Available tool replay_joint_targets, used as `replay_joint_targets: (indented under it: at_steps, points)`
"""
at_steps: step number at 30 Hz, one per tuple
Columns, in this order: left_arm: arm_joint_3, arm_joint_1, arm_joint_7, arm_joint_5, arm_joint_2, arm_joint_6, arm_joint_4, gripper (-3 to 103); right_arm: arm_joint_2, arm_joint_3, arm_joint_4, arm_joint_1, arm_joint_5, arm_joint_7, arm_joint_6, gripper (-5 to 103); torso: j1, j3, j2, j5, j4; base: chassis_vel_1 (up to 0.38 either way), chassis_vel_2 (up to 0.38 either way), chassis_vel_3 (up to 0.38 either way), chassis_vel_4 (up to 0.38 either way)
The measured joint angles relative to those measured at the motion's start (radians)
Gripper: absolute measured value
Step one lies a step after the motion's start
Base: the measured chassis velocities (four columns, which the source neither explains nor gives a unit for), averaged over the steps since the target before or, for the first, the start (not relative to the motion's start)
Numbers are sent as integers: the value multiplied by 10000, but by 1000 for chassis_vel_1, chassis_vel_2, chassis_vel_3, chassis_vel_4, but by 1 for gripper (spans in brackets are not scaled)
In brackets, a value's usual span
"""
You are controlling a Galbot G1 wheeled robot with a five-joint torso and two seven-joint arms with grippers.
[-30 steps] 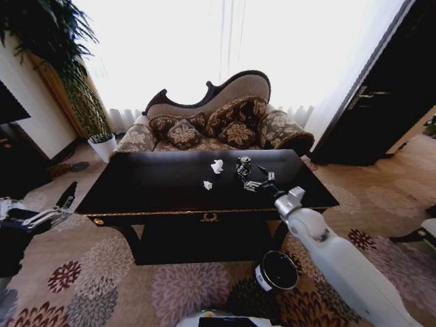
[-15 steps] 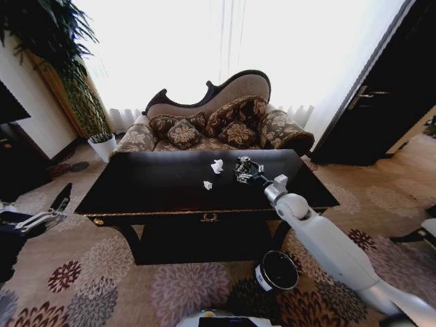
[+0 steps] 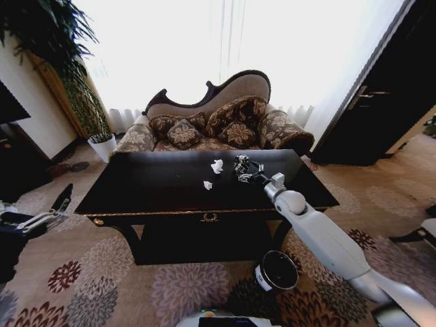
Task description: Move to the front of the table and place the trash on the table into the trash bin.
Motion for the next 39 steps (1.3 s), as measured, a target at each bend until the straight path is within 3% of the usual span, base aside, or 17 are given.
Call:
replay_joint_targets:
  at_steps: [6, 8, 10, 12, 14, 18, 20, 23, 26, 27, 29, 32, 39]
  points:
    - [-36, -25, 2, 9, 55, -9, 114, 100, 194, -458, -395, 429, -4, -47, 2, 101, -1, 0, 0, -1, 2, 0, 0, 0, 0]
    - [-51, -44, 2, 7, 82, -29, 179, 100, 263, -564, -416, 491, -11, -135, 12, 91, 0, 0, 0, 0, 2, 0, 0, 0, 0]
    - [-52, -49, 3, 8, 85, -31, 187, 100, 274, -574, -416, 496, -15, -148, 12, 91, 0, 0, 0, -1, 2, 0, 0, 0, 0]
    - [-20, -103, 3, 12, 99, -45, 255, 100, 328, -610, -416, 495, -54, -202, 15, 75, 0, 0, 0, -1, 2, 0, 0, 0, 0]
    - [3, -123, 2, 21, 103, -47, 276, 100, 331, -610, -416, 487, -67, -212, 18, 75, 0, 0, 0, -1, 2, 0, 0, 0, 0]
    - [121, -209, 3, 73, 160, -51, 345, 100, 333, -545, -415, 434, -98, -258, 26, 54, 0, 0, 0, -1, 1, 0, 0, 0, 0]
    - [144, -226, 3, 87, 172, -51, 355, 100, 329, -523, -414, 419, -102, -271, 28, 54, 0, 0, 0, 0, 0, 0, 0, 0, 0]
    - [206, -262, 3, 119, 234, -51, 392, 100, 319, -456, -410, 376, -114, -295, 44, 37, 0, 0, 0, -1, 1, 0, 0, 0, 0]
    - [213, -280, 2, 122, 283, -51, 420, 100, 312, -428, -407, 360, -115, -325, 54, 32, 0, 0, 0, 0, 0, 0, 0, 0, 0]
    - [213, -284, 3, 122, 309, -50, 430, 100, 307, -414, -398, 347, -115, -354, 61, 21, -1, 0, 0, -1, 1, 0, 0, 0, 0]
    - [213, -284, 3, 122, 325, -49, 436, 100, 303, -395, -386, 328, -115, -387, 68, 21, 0, 0, 0, 0, 1, 0, 0, 0, 0]
    - [211, -285, 2, 112, 381, -48, 457, 100, 286, -330, -327, 239, -115, -500, 106, 5, 0, 0, 0, -1, 1, 0, 0, 0, 0]
    - [153, -280, -10, -3, 543, -48, 471, 100, 180, 274, 202, -424, 15, -909, 300, 0, 0, 0, 0, 0, 2, 0, 0, 0, 0]
